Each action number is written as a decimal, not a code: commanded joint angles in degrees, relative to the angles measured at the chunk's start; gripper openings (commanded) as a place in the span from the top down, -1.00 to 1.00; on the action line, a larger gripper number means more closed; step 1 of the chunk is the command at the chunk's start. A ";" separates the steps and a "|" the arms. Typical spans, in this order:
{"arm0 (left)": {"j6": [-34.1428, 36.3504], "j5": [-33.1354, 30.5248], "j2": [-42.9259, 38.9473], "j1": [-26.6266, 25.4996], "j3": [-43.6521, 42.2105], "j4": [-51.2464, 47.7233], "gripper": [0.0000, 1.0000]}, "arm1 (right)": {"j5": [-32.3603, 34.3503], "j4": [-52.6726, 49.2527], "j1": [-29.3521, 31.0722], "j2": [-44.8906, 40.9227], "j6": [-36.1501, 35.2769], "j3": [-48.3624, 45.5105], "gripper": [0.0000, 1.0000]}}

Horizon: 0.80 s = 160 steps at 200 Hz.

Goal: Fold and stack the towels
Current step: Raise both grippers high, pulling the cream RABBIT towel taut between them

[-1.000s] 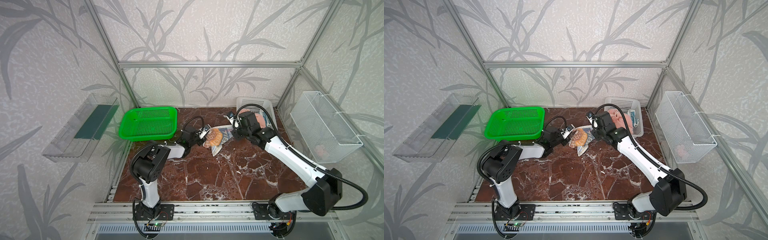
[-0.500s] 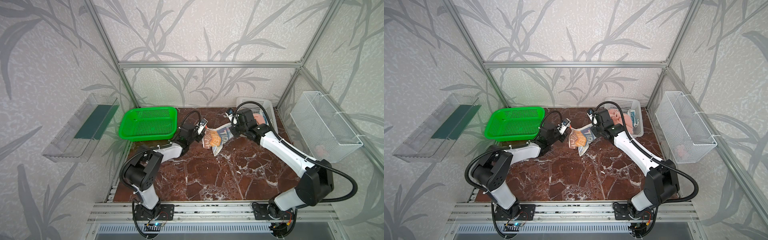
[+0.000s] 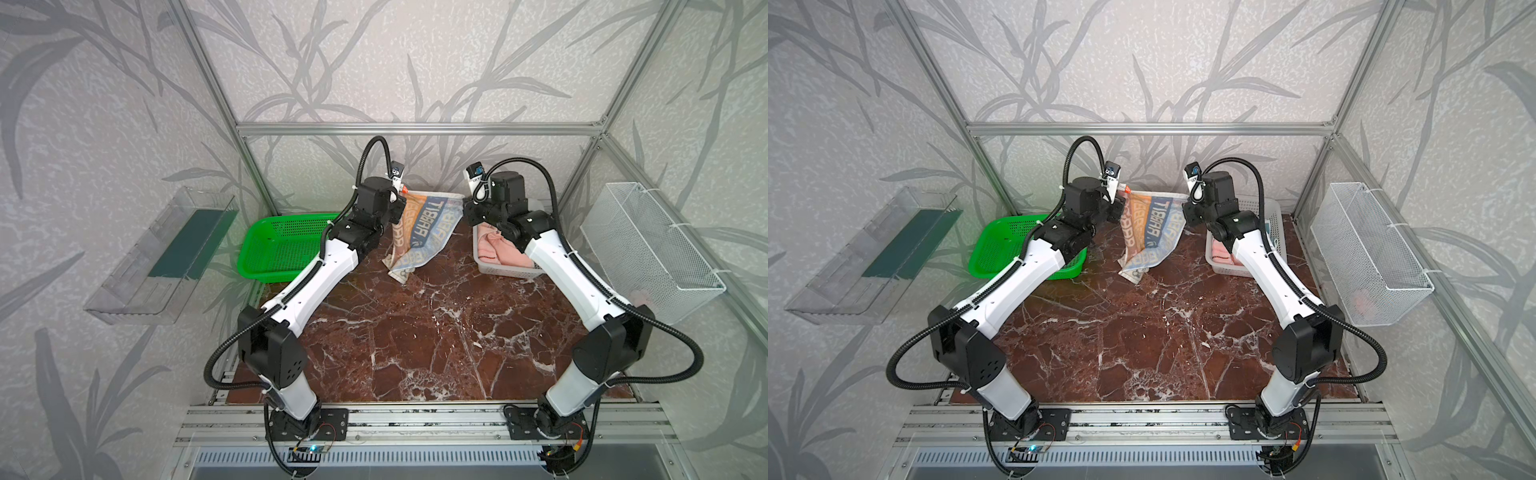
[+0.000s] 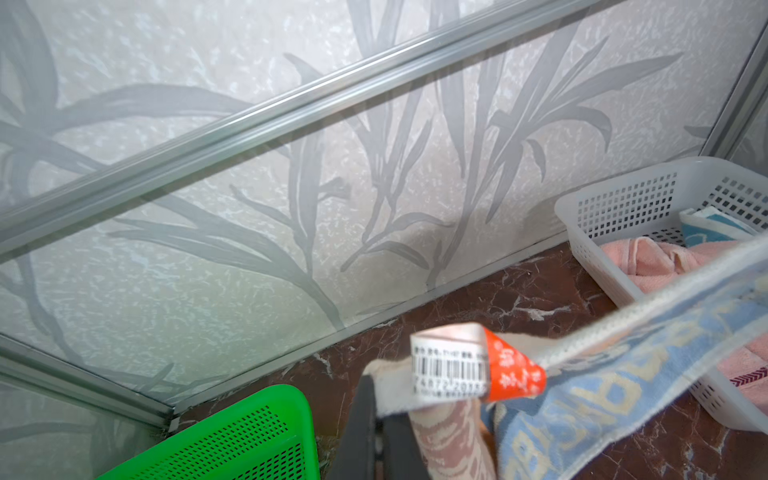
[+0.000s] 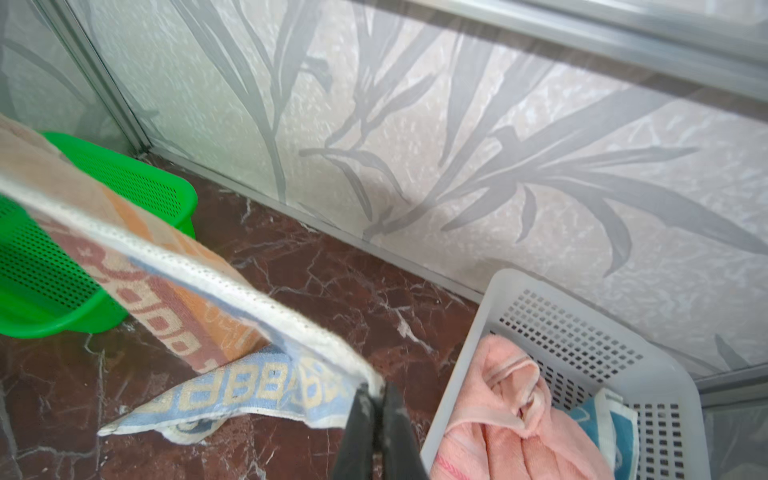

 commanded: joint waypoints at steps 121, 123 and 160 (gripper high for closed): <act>-2.46 2.71 -26.47 -7.92 -0.63 -24.31 1.00 | -13.73 -7.08 2.99 -26.92 -5.08 -8.59 1.00; -2.53 2.86 -26.82 -8.28 -0.68 -24.40 1.00 | -14.02 -7.13 3.07 -27.37 -5.09 -8.84 1.00; -5.83 8.00 -34.35 -11.57 -2.52 -25.27 1.00 | -19.22 -6.41 3.74 -33.92 -3.80 -12.33 1.00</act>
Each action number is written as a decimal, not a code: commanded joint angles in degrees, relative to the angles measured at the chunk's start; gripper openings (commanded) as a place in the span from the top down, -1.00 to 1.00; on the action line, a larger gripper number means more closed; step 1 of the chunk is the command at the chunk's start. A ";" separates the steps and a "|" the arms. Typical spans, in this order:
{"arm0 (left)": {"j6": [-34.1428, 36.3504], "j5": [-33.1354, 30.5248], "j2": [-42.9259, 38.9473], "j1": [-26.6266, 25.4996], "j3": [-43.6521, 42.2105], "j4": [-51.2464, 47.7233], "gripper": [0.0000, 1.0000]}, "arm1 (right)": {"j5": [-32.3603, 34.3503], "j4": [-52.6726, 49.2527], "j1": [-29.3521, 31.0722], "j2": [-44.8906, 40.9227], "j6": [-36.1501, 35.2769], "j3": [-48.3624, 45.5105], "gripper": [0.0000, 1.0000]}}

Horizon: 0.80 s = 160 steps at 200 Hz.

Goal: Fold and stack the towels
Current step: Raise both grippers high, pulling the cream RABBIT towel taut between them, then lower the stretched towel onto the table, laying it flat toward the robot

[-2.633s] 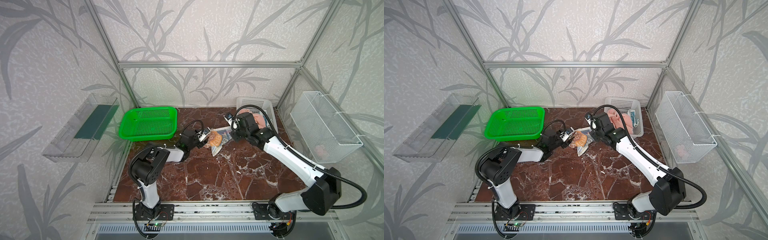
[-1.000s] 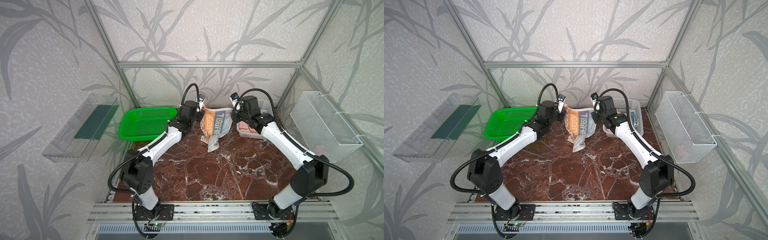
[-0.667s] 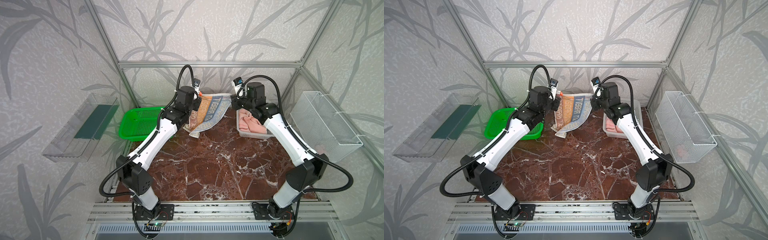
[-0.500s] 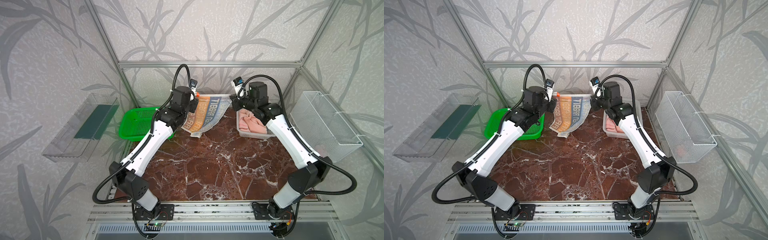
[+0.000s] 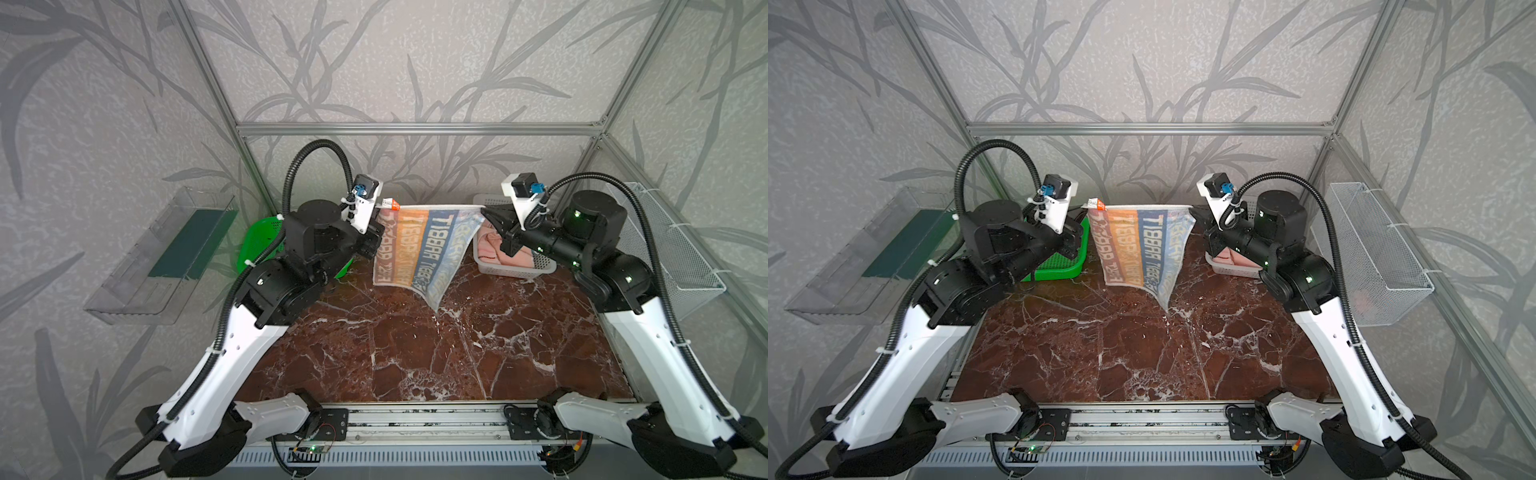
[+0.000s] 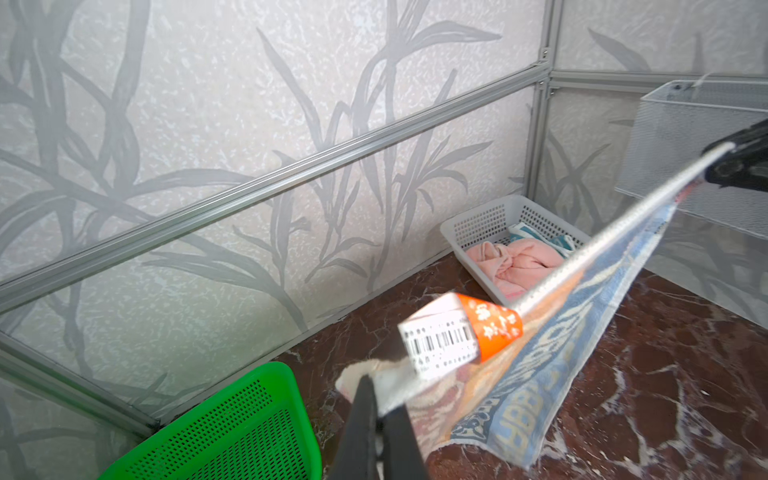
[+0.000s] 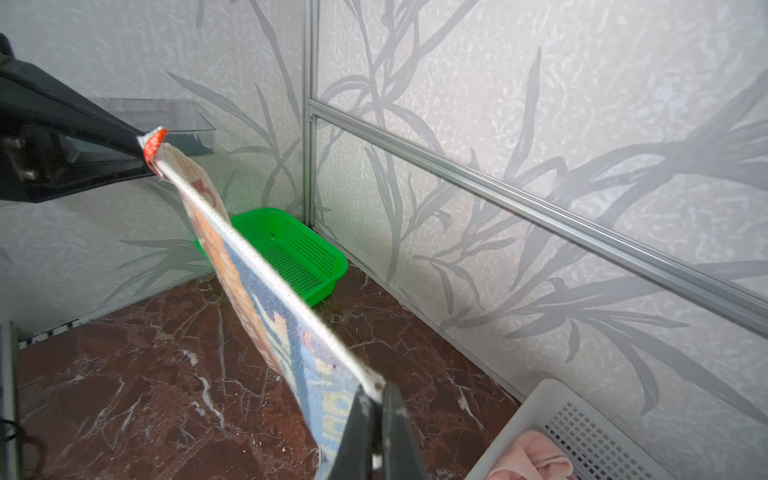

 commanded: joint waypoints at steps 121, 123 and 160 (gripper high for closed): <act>-5.26 -1.47 -11.18 -0.98 -10.12 0.05 1.00 | -0.06 1.59 -0.25 -3.69 1.04 -7.10 1.00; -5.25 -1.96 -10.85 -0.93 -10.16 0.12 1.00 | 0.11 1.68 -0.23 -3.62 1.06 -7.13 1.00; -1.77 -11.96 -2.76 0.68 -11.07 2.66 1.00 | 4.70 4.70 -0.46 3.94 -0.64 -6.93 1.00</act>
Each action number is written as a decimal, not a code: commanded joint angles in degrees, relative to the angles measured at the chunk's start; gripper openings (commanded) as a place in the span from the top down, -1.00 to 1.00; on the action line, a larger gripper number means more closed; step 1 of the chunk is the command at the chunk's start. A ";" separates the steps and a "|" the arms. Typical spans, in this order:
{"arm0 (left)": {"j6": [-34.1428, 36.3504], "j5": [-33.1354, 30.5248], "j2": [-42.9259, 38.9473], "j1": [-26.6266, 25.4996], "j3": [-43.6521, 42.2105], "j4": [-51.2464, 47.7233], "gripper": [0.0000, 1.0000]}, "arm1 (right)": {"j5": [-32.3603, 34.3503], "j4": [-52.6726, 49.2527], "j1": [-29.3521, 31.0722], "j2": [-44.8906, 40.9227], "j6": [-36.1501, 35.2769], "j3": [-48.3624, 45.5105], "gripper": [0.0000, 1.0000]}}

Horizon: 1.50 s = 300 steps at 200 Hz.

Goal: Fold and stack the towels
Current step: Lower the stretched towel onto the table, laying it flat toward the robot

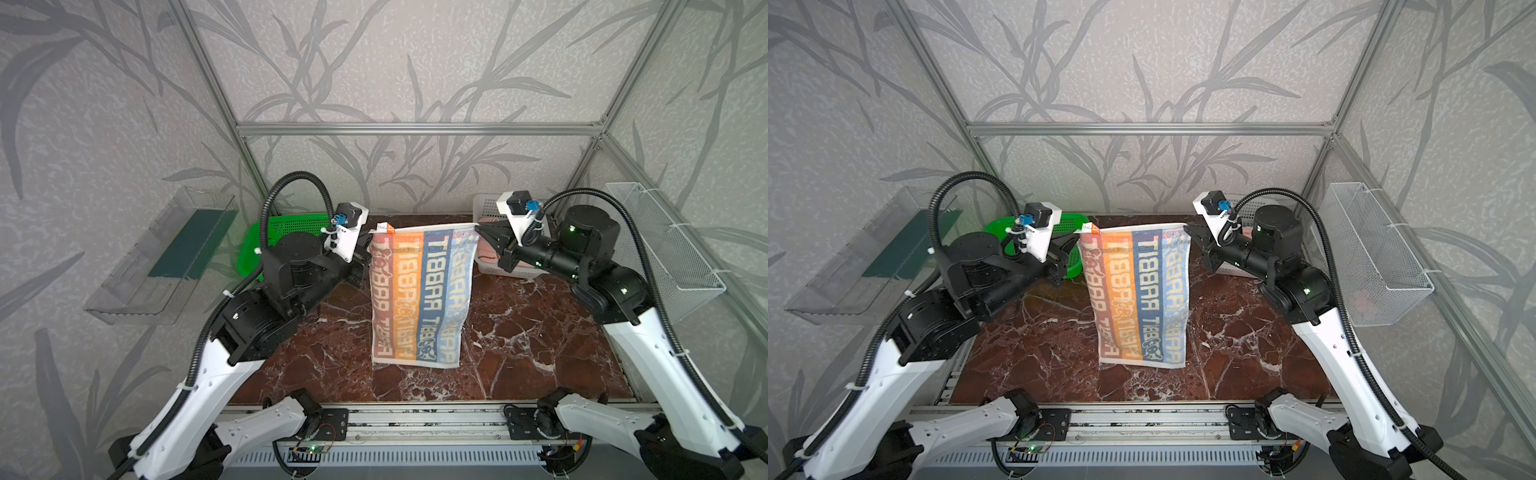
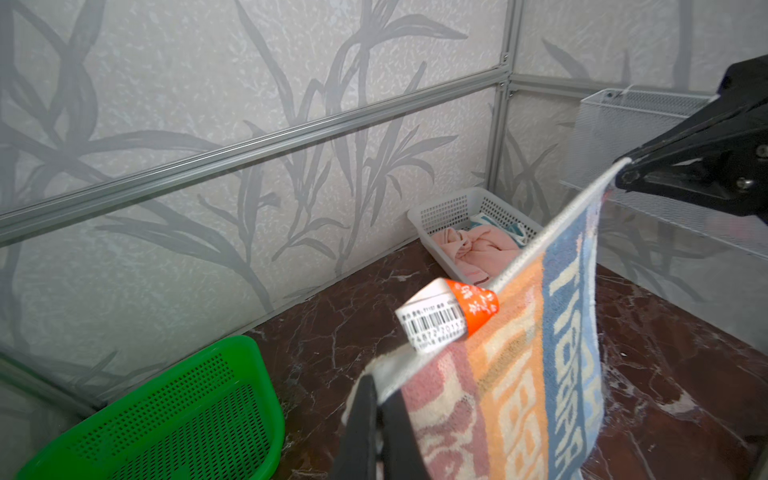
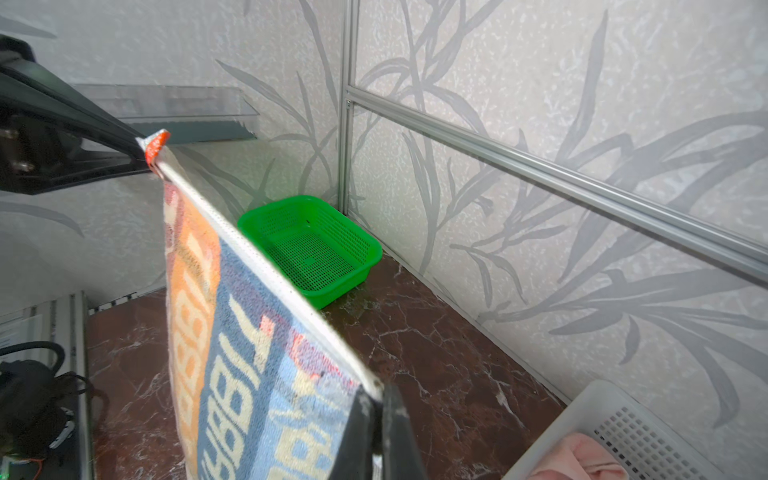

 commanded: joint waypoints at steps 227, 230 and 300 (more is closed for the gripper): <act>0.31 1.55 63.84 20.96 27.95 -1.61 1.00 | -1.54 27.07 -9.26 49.49 -10.50 5.57 1.00; 0.29 1.48 63.66 20.96 27.83 -1.71 1.00 | -2.30 27.23 -9.31 49.06 -11.52 5.10 1.00; -0.21 2.02 55.61 20.01 19.66 -6.07 1.00 | -5.58 31.15 -9.32 39.43 -25.18 -12.06 1.00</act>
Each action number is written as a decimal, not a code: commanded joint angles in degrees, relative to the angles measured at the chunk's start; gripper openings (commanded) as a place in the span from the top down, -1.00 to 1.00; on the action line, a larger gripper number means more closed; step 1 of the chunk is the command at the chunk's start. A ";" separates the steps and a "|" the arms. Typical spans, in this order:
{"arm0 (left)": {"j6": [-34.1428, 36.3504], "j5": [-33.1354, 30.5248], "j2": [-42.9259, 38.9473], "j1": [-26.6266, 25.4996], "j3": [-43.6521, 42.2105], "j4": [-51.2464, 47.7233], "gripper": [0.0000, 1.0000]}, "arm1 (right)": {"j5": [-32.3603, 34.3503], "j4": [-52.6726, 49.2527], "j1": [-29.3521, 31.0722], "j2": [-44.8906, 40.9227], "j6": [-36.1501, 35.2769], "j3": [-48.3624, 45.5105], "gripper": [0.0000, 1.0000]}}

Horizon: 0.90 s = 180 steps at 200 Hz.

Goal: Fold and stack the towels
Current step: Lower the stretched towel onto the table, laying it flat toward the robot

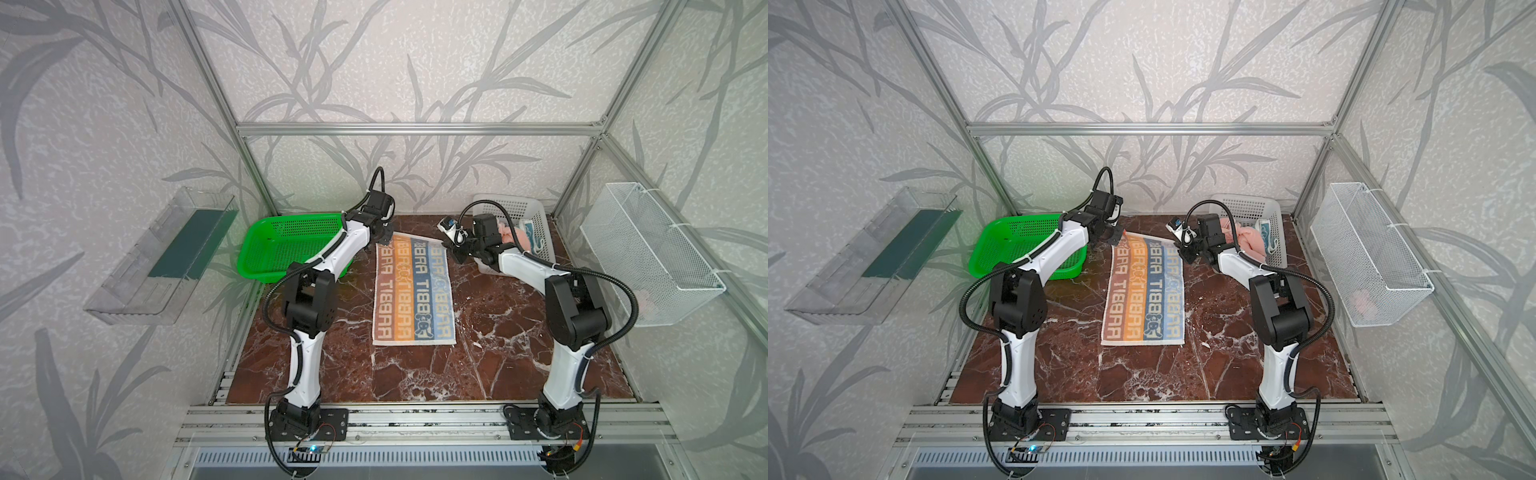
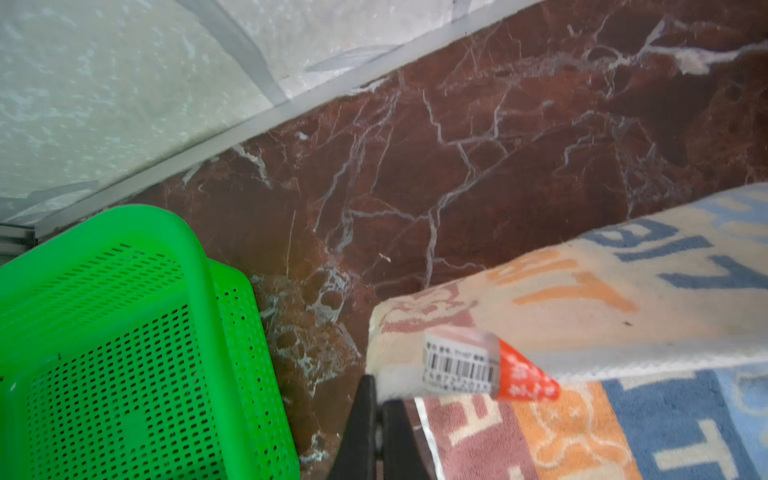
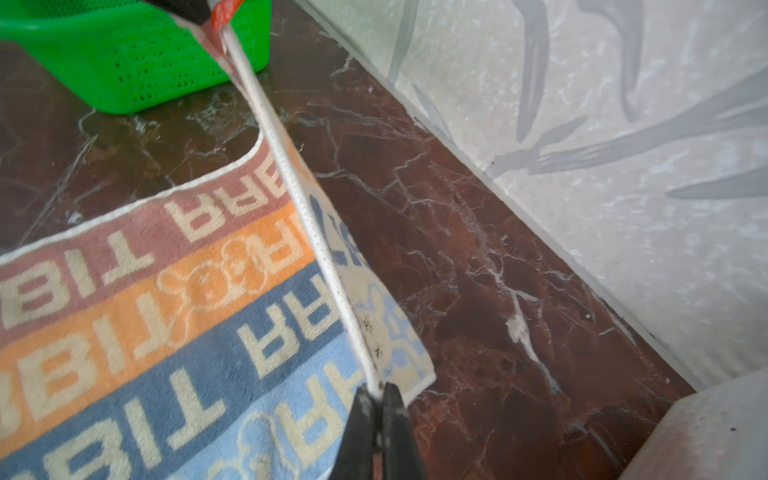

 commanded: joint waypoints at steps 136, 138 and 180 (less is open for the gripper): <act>-7.35 -1.24 -24.48 -7.83 -30.61 -3.13 1.00 | -3.47 -15.46 3.15 -22.16 -10.87 -18.06 1.00; -7.47 -1.32 -24.58 -7.98 -30.82 -3.11 1.00 | -3.25 -15.78 3.42 -22.49 -10.82 -18.45 1.00; -9.63 -3.01 -25.72 -9.69 -33.78 -4.47 1.00 | -0.25 -20.26 7.13 -25.06 -12.26 -22.80 1.00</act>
